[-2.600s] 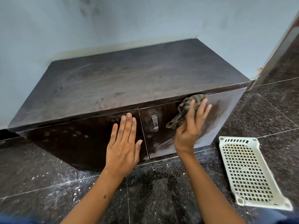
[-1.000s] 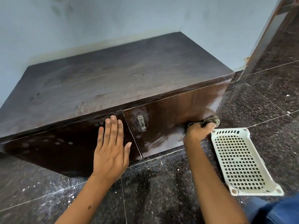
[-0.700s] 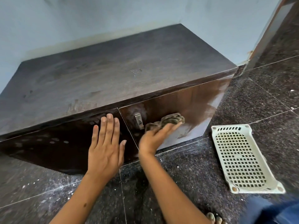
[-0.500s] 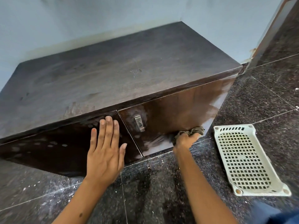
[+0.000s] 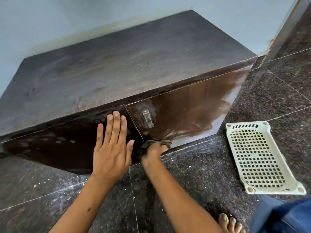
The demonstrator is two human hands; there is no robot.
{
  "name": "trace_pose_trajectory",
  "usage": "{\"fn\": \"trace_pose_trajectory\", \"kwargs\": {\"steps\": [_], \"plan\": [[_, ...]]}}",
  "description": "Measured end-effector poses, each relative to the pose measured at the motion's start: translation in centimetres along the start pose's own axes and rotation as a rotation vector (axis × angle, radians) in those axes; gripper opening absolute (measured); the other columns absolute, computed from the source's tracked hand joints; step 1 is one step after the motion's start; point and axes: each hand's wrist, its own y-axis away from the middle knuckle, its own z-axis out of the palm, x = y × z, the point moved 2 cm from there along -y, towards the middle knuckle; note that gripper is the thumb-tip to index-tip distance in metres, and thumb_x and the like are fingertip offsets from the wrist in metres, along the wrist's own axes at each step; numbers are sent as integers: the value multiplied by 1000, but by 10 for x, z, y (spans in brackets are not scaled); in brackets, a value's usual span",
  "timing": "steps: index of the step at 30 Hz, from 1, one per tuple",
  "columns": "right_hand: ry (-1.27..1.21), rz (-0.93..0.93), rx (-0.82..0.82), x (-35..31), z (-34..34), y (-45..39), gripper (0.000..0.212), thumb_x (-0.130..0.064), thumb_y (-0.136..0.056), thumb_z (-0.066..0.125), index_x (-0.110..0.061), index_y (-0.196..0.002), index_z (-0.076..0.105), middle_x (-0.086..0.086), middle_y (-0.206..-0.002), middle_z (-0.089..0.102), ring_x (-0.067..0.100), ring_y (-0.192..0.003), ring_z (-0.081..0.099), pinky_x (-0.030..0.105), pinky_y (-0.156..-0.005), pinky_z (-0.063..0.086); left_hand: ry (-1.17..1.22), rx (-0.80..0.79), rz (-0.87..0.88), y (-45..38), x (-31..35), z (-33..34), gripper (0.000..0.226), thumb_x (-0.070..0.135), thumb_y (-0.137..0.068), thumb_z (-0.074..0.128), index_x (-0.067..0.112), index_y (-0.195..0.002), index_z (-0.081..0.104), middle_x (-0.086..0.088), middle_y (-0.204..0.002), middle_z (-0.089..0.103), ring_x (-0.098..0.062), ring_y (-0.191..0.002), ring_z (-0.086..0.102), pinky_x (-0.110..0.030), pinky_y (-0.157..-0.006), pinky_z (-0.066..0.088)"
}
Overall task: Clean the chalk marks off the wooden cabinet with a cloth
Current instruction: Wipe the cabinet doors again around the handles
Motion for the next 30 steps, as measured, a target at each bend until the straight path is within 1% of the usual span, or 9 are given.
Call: {"fn": "trace_pose_trajectory", "kwargs": {"steps": [2, 4, 7, 11, 15, 20, 24, 28, 30], "plan": [[-294, 209, 135, -25, -21, -35, 15, -5, -95, 36, 1, -94, 49, 17, -94, 50, 29, -84, 50, 33, -76, 38, 10, 4, 2, 1, 0, 0, 65, 35, -96, 26, 0, -149, 14, -11, -159, -7, -25, -147, -1, -42, -120, -1], [-240, 173, 329, -50, -67, -75, 18, 2, -94, 30, -8, -86, 42, 12, -85, 48, 23, -77, 49, 34, -85, 45, 26, 5, 5, 2, -1, -1, 65, 35, -96, 27, 0, -149, 15, -11, -159, -7, -25, -147, -2, -42, -120, -2], [220, 40, 244, -56, -93, -107, 11, -4, -83, 45, -13, -78, 43, 19, -95, 47, 31, -87, 50, 50, -92, 47, 29, 6, 14, -1, -2, 0, 66, 36, -96, 27, 0, -149, 12, -10, -159, -10, -25, -147, -5, -41, -119, -5], [295, 6, 147, -27, -37, -40, 40, -4, -86, 55, 10, -122, 48, 34, -123, 44, 47, -115, 43, 50, -99, 38, 40, 11, 9, 0, -1, 3, 67, 36, -96, 27, 0, -149, 9, -10, -158, -13, -25, -147, -7, -41, -119, -6], [-355, 526, -39, 5, 28, 20, 45, -25, -104, 25, -12, -146, 29, 15, -148, 35, 32, -137, 31, 41, -113, 26, 32, 17, 7, 0, -1, 4, 67, 35, -95, 27, 0, -149, 9, -10, -158, -15, -25, -147, -8, -41, -119, -6], [107, 233, 59, -9, -24, -24, 30, -17, -94, 32, 0, -101, 55, 16, -119, 57, 22, -115, 48, 37, -108, 35, 27, 13, 12, 1, -1, 3, 66, 36, -96, 26, 0, -149, 10, -10, -158, -13, -25, -147, -6, -41, -119, -5], [201, 120, 136, -52, -46, -59, 27, -18, -79, 59, -2, -102, 60, 19, -106, 63, 34, -98, 61, 39, -83, 53, 27, 23, 10, -1, -1, 4, 67, 36, -96, 26, -1, -149, 9, -11, -158, -13, -26, -147, -7, -41, -119, -6], [-410, 39, 271, -57, 4, -42, 41, -27, -95, 32, -29, -136, 32, 6, -141, 40, 23, -111, 52, 37, -97, 46, 50, 29, 0, 0, 0, 5, 66, 36, -96, 26, -1, -148, 9, -10, -158, -14, -25, -147, -8, -41, -119, -7], [-370, -141, 179, -50, 40, 13, 54, -27, -101, 26, -29, -150, 3, -3, -155, 14, 19, -137, 30, 40, -117, 21, 53, 39, 4, 0, 0, 6, 65, 35, -96, 25, -1, -148, 10, -9, -158, -14, -24, -147, -8, -42, -119, -7]]}}
